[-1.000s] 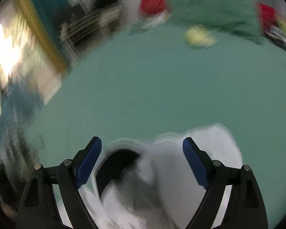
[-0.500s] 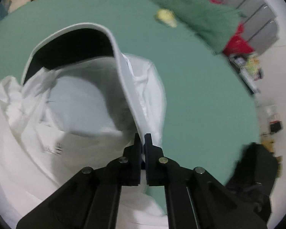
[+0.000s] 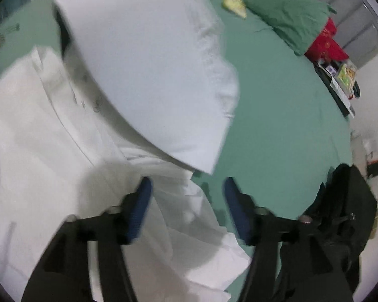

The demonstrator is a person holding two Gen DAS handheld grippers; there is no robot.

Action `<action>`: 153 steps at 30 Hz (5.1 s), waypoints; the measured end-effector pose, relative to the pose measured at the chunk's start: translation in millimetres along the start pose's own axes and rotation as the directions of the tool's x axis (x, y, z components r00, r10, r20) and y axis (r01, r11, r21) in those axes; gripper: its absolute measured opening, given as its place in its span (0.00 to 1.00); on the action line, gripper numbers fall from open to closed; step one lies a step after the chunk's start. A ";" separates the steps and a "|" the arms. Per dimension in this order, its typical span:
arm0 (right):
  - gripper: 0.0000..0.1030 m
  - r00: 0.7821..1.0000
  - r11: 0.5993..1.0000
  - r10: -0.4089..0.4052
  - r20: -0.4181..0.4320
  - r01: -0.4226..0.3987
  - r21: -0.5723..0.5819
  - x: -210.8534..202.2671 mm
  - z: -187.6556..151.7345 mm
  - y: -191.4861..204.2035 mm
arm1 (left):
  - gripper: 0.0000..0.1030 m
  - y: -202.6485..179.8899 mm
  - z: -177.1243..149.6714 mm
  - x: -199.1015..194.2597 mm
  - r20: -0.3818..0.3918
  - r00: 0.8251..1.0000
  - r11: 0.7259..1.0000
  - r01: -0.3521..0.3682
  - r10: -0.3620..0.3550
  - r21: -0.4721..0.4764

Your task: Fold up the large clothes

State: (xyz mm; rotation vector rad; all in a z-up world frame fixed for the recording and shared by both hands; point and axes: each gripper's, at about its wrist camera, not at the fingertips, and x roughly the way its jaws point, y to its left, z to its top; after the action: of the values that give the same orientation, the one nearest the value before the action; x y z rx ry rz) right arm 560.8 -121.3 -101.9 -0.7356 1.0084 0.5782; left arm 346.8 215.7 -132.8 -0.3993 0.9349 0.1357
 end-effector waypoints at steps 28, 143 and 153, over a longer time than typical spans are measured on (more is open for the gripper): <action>0.83 0.947 0.957 0.282 -0.153 -0.289 -0.032 124.8 193.0 22.0 | 0.39 9.5 6.0 -1.9 0.025 0.999 1.000 -0.028 0.028 0.003; 1.00 0.740 0.696 0.654 0.155 -0.670 0.260 108.0 85.5 -79.7 | 0.39 -21.7 -17.8 28.3 -0.076 0.997 0.995 0.038 -0.031 0.093; 0.97 0.393 0.371 0.919 0.021 -0.884 0.285 155.7 86.2 -35.4 | 0.46 -43.0 -24.9 24.8 -0.022 1.000 0.972 0.014 -0.009 0.235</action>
State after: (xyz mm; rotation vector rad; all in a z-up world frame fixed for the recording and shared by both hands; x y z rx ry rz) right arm 699.0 -61.9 -203.3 0.1277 1.5892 1.3529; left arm 354.9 165.0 -154.0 -0.1869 0.9563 0.0091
